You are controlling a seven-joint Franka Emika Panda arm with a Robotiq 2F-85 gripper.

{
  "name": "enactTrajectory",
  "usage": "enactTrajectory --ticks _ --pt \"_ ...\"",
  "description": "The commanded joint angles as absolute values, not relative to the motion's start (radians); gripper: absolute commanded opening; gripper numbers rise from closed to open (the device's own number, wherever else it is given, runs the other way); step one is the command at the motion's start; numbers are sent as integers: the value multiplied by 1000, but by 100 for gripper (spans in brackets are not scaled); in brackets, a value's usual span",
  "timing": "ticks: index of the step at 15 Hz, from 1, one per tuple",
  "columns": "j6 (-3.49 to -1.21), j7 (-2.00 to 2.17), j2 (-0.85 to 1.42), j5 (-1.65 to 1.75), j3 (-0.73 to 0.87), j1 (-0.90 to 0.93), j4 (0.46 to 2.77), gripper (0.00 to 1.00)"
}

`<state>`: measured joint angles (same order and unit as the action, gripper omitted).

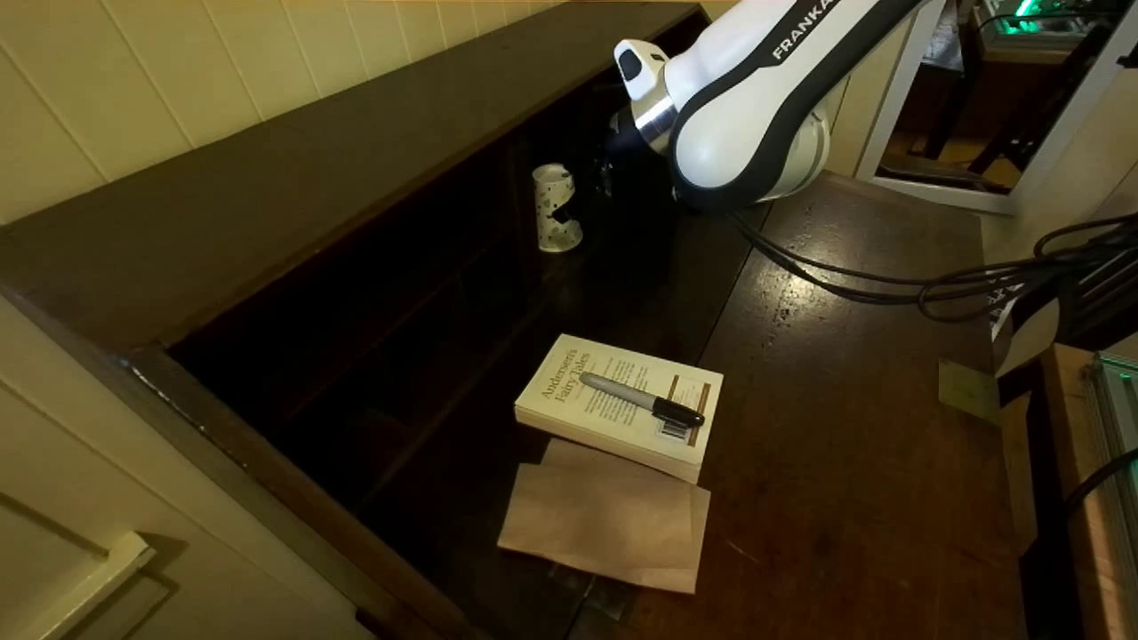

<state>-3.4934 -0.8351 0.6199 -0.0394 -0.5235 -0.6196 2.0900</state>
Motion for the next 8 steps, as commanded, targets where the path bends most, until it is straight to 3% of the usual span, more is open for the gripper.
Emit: enactTrajectory --ticks 1,7,8 --pt "-3543 -844 677 25 -567 -670 2069 80" --pt "-3561 -842 713 106 -606 -726 2072 38" --pt "-3567 -839 713 117 -616 -738 2076 59"
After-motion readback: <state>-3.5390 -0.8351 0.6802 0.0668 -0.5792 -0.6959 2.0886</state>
